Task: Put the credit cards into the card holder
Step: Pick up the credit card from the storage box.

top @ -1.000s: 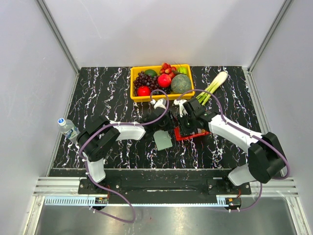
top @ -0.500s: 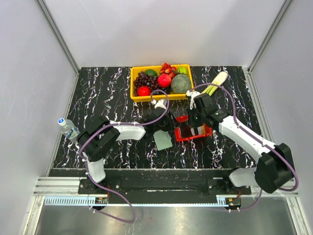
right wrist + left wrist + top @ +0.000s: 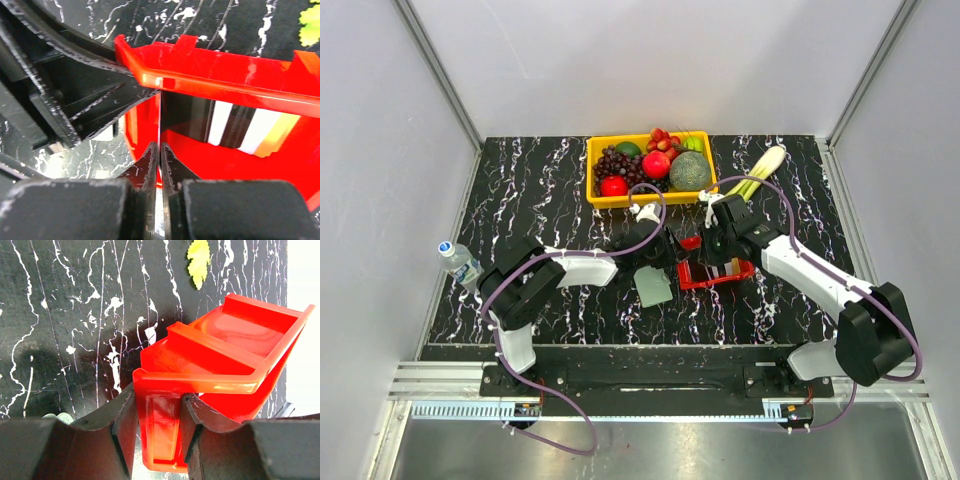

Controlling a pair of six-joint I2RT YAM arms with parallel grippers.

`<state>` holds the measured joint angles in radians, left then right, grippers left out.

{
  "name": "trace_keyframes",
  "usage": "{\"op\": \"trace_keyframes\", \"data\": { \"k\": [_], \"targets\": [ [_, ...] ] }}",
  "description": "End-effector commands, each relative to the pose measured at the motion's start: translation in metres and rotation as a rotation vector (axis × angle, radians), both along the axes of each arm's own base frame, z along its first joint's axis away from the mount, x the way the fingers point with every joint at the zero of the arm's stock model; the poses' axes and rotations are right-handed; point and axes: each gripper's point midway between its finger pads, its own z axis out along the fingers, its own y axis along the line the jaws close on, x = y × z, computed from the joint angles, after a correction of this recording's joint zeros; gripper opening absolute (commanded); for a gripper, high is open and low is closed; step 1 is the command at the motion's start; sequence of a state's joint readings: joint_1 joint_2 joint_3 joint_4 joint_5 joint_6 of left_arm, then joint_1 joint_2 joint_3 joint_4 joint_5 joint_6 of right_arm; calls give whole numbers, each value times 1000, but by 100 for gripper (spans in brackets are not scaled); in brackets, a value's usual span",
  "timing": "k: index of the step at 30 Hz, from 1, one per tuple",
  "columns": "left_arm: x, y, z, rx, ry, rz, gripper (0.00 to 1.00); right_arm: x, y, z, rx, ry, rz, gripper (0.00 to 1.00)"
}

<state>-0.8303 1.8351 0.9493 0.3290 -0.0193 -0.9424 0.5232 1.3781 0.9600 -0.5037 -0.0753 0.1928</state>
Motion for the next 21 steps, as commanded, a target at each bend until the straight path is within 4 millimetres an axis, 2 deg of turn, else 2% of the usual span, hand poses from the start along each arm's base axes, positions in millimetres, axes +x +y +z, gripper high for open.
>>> {"op": "trace_keyframes", "data": {
  "k": [1,6,13,19,21],
  "targets": [
    [15,-11,40,-79,-77,5,0,-11,25,10,128,36,83,10],
    [15,-11,38,-78,-74,5,0,-18,34,15,180,48,131,17],
    [15,-12,38,-79,-73,2,0,-25,39,7,196,96,166,25],
    [15,-12,36,-80,-68,2,0,-24,38,6,184,91,166,24],
    [14,-12,36,-82,-65,3,0,-24,36,2,171,98,155,18]
  ]
}}
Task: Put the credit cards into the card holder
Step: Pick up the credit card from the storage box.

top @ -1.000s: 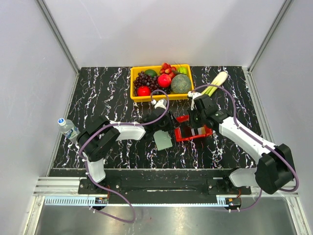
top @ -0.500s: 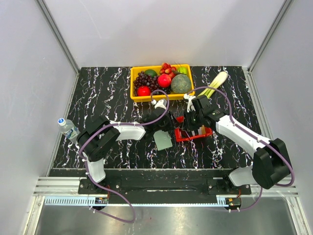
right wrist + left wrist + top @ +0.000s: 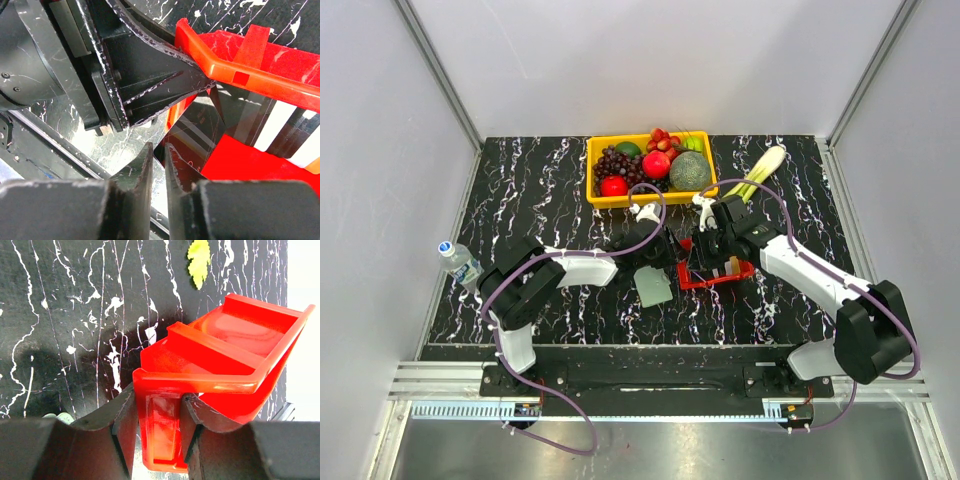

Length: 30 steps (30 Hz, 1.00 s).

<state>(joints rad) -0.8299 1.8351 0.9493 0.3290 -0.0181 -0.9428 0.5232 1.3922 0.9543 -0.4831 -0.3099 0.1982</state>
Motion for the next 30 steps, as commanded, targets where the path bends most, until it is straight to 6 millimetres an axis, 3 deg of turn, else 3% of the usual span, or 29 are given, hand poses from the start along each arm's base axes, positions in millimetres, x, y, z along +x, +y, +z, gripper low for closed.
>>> {"op": "trace_keyframes", "data": {
  "k": [1,11,17,19,27,30],
  "targets": [
    [14,-12,36,-81,-66,3,0,-1,2,-3,2,5,17,18],
    [13,-11,36,-82,-65,4,0,0,12,15,192,95,9,6],
    [14,-12,39,-86,-69,2,0,-6,19,16,256,157,40,11],
    [14,-12,38,-87,-67,1,0,-5,17,12,244,158,30,8],
    [14,-13,38,-85,-67,-3,0,-3,14,10,252,165,29,13],
    [14,-13,38,-86,-68,-3,0,-6,16,10,264,169,48,21]
  ]
}}
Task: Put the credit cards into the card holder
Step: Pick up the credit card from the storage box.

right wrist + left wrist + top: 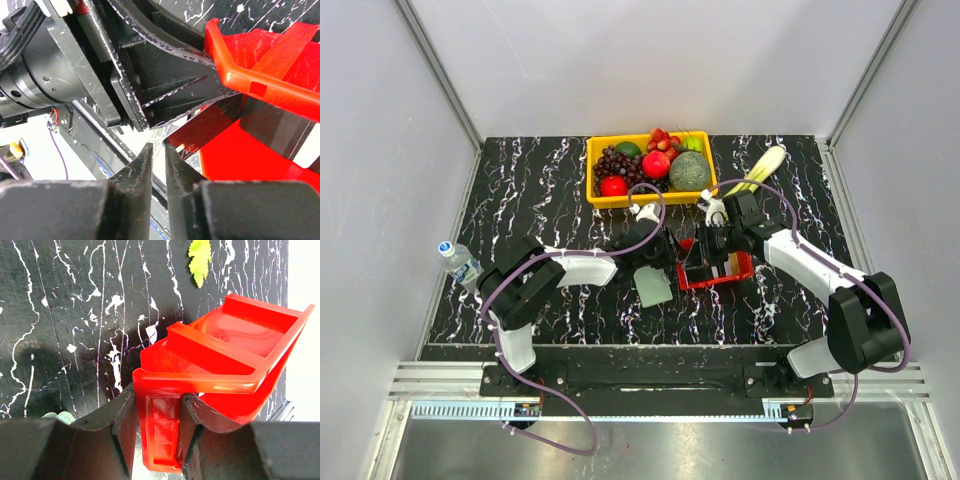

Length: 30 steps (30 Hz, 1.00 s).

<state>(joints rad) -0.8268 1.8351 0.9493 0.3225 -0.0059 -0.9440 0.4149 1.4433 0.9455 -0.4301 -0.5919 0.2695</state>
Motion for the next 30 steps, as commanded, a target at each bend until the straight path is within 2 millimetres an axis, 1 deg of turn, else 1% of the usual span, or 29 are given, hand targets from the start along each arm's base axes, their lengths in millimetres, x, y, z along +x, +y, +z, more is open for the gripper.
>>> {"op": "trace_keyframes", "data": {
  "k": [1,3,4,8,15,16,18,19,20,22,26,30],
  "targets": [
    [15,-14,39,-85,-75,5,0,-5,6,2,49,14,36,24],
    [15,-14,38,-84,-74,5,0,-6,6,0,46,23,39,35],
    [16,-14,39,-85,-76,4,0,-7,6,-1,47,25,41,36],
    [15,-14,38,-83,-73,5,0,-8,2,-3,28,7,41,38],
    [16,-13,37,-83,-71,7,0,-4,-13,-22,-76,2,1,36],
    [16,-13,37,-84,-70,8,0,-2,-13,-22,-79,-3,-2,35],
    [15,-12,36,-83,-67,8,0,-1,-13,-21,-76,-7,-7,27],
    [15,-13,36,-83,-69,8,0,0,-13,-19,-73,-15,-7,26],
    [15,-12,35,-81,-66,8,0,0,-12,-18,-69,-20,-7,22],
    [15,-12,35,-82,-68,8,0,0,-11,-18,-64,-19,-3,19],
    [15,-12,35,-84,-65,10,0,-1,-12,-19,-67,-17,-6,10],
    [15,-12,35,-83,-66,11,0,-4,-8,-12,-35,-23,19,8]
  ]
}}
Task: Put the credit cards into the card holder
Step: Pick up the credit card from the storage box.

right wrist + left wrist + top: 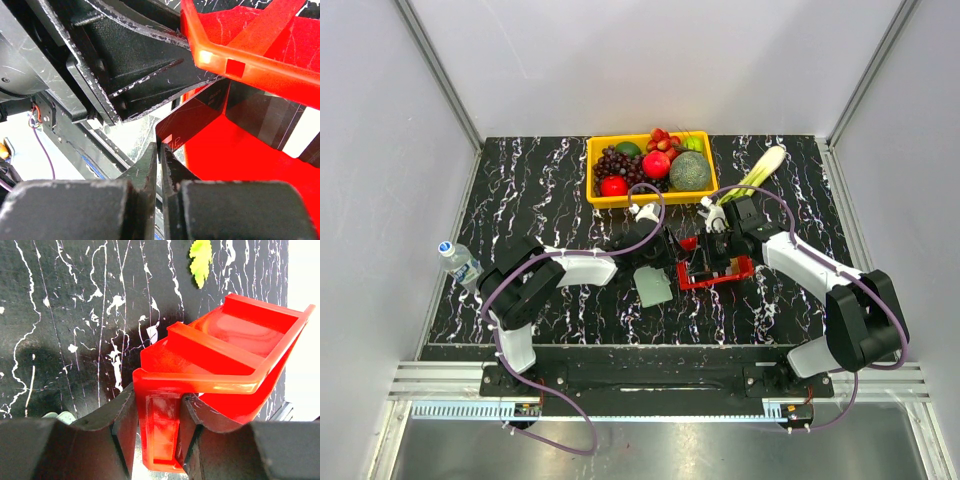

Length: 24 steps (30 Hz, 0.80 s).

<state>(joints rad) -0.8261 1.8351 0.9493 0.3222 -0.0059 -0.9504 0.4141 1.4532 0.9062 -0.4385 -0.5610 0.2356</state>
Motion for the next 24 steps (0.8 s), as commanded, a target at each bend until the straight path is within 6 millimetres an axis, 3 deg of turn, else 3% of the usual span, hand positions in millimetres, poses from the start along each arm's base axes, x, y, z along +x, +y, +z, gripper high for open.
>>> {"op": "trace_keyframes", "data": {
  "k": [1,7,15,24],
  "targets": [
    [15,-12,35,-80,-71,5,0,3,3,11,34,-45,21,8],
    [15,-12,36,-86,-71,9,0,1,10,14,76,-32,41,7],
    [13,-10,34,-83,-70,8,0,0,8,-5,82,54,9,12],
    [14,-10,35,-85,-70,11,0,6,3,4,109,29,-24,8]
  ]
}}
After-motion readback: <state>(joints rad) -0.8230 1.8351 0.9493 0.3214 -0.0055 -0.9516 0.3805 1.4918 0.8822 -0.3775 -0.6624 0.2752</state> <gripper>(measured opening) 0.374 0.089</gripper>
